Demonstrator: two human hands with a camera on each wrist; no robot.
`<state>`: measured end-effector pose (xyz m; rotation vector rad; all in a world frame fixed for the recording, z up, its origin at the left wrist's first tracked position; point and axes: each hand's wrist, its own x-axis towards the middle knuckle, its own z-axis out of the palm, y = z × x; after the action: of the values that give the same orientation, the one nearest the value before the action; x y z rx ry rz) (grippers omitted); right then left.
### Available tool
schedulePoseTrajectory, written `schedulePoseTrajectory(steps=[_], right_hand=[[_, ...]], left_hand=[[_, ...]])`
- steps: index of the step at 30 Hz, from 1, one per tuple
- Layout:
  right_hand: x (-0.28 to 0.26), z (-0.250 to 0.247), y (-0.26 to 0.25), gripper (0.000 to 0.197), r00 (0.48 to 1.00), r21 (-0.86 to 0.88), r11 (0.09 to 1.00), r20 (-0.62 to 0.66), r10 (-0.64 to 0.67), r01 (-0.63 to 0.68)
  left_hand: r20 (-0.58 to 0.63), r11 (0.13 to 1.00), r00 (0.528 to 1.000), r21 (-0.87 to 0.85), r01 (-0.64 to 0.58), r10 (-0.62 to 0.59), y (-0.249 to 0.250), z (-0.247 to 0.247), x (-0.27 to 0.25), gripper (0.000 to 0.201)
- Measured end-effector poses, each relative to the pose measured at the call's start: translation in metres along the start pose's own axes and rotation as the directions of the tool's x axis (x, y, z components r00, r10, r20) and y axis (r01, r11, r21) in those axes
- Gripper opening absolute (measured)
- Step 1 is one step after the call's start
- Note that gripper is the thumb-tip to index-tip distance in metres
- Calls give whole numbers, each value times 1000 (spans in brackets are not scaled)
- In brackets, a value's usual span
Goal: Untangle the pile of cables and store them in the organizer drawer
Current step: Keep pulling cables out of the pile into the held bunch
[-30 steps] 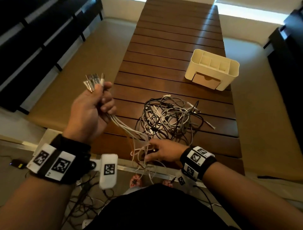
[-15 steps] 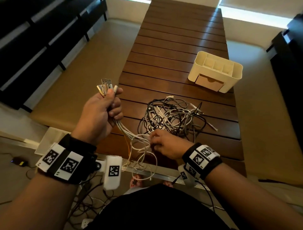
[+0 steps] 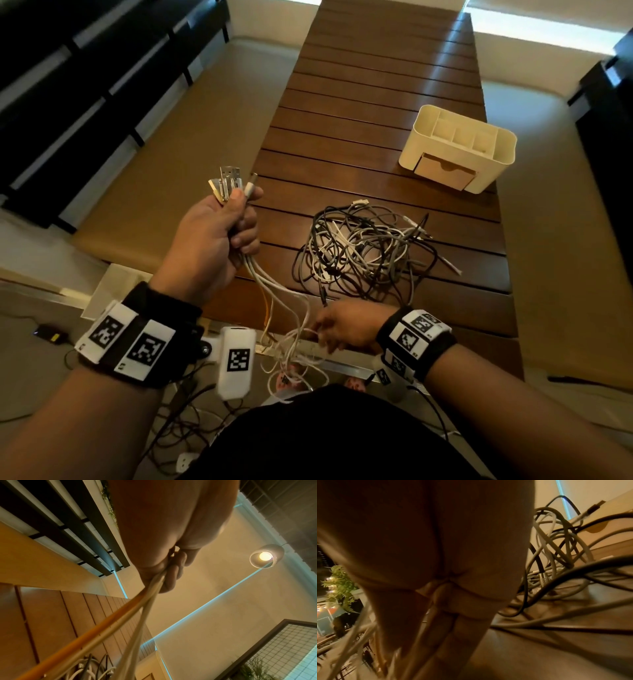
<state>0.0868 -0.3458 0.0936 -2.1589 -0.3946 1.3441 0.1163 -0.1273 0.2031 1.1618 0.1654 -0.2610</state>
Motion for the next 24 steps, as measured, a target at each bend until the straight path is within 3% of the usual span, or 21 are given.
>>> schedulePoseTrajectory(steps=[2, 6, 8, 10, 12, 13, 18, 24], right_hand=[[-2, -8, 0, 30, 995, -195, 981, -94, -17, -2], [-9, -22, -2, 49, 932, -86, 993, -344, -110, 85], [-12, -27, -3, 43, 860, -35, 985, -484, -163, 167], [-14, -29, 0, 31, 751, -49, 977, -632, -192, 209], [-11, -30, 10, 26, 641, -49, 979, -749, -167, 197], [-7, -31, 17, 26, 614, -31, 985, -778, -130, 170], [10, -31, 51, 44, 631, 159, 985, -758, 165, -66], [14, -42, 58, 23, 589, 283, 959, -779, 216, 23]], left_hand=[[-8, 999, 1000, 25, 28, -28, -5, 0, 0, 29], [-46, 992, 995, 84, 92, -88, -18, 0, 1, 26], [-49, 984, 993, 132, 117, -112, -26, 0, 1, 25], [-49, 979, 990, 149, 138, -132, -33, 0, -1, 24], [-48, 977, 989, 151, 147, -142, -37, 0, -2, 24], [-47, 977, 989, 156, 148, -143, -39, -1, -2, 25], [-58, 971, 989, 190, 148, -140, -40, 2, -3, 25], [-78, 962, 985, 214, 168, -154, -38, 9, -4, 25]])
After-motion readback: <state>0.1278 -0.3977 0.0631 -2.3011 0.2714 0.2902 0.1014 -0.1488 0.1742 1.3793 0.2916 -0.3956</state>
